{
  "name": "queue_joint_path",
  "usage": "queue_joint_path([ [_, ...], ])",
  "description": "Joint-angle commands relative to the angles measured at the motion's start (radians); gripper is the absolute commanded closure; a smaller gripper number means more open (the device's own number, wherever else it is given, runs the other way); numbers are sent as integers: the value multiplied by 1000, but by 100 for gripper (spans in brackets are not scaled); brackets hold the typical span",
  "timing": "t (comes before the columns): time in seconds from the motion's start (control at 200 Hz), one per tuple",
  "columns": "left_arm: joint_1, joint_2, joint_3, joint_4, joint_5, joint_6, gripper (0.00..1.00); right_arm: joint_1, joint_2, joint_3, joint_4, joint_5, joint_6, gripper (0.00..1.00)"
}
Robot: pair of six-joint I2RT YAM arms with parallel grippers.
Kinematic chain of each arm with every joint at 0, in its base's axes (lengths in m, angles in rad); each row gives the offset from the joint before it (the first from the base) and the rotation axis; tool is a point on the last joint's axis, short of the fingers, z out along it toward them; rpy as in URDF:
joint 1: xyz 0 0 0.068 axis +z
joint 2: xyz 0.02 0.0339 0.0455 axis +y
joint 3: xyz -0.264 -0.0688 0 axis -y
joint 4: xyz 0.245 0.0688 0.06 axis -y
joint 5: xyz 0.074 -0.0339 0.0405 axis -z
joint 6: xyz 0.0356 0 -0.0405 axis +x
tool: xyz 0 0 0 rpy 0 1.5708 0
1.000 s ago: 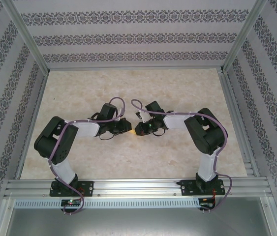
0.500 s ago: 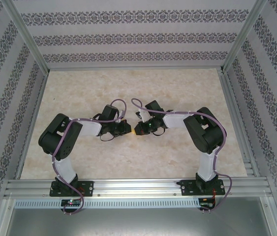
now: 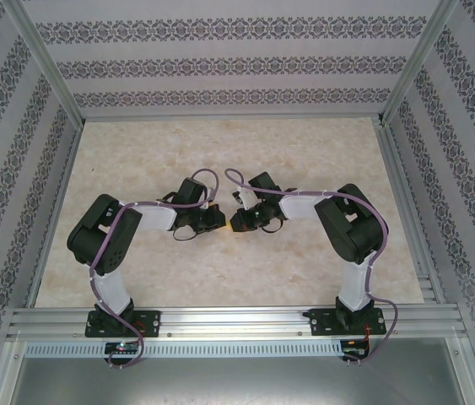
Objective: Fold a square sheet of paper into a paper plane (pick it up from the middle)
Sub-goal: Fold the wing for the fifth time at the center of the table.
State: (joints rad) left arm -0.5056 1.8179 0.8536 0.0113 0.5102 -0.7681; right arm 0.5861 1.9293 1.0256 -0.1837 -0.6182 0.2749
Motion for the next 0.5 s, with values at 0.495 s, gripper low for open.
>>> queue_joint_path([
  [0.495, -2, 50, 55, -171, -85, 22, 97, -7, -96, -21, -2, 2, 107, 89],
])
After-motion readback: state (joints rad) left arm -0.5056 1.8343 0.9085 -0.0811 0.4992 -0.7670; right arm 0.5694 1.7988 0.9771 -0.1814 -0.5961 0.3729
